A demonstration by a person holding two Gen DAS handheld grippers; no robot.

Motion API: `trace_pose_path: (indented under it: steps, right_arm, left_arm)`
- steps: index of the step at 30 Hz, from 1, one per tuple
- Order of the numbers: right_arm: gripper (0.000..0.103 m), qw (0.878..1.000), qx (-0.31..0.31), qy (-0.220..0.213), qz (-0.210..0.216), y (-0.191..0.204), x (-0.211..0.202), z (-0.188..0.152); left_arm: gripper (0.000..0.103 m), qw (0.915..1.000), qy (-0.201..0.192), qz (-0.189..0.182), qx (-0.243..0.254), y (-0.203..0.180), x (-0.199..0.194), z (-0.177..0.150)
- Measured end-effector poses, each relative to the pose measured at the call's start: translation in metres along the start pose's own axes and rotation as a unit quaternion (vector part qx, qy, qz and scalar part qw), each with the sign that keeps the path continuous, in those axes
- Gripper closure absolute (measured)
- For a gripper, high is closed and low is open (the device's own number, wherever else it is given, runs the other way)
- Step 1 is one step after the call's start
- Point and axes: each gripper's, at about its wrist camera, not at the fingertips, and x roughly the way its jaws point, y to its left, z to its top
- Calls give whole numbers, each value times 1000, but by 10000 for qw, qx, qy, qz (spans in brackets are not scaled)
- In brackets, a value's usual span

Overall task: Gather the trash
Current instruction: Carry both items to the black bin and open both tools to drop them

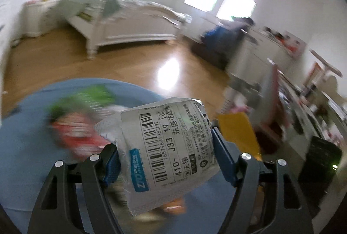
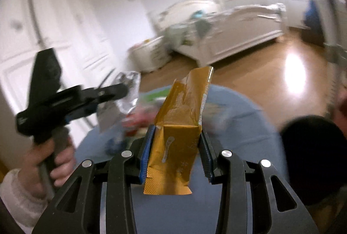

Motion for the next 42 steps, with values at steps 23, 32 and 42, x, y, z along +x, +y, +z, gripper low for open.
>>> trace_pose_path:
  steps: [23,32,42]
  right_arm:
    - [64,9683,1822,396,-1664,-236,1,-78]
    - [64,9638,2062,578,-1591,-245,9,-94]
    - [57,9614,2141,654,-1603,-241,7,-99]
  left_arm:
    - [29,9717,1827,-912,1187,-181,206,-51]
    - [28,9677,2075,-861,1147,-177,222,-54]
    - [15,9651,2147,-738,1306,-186,233,-55]
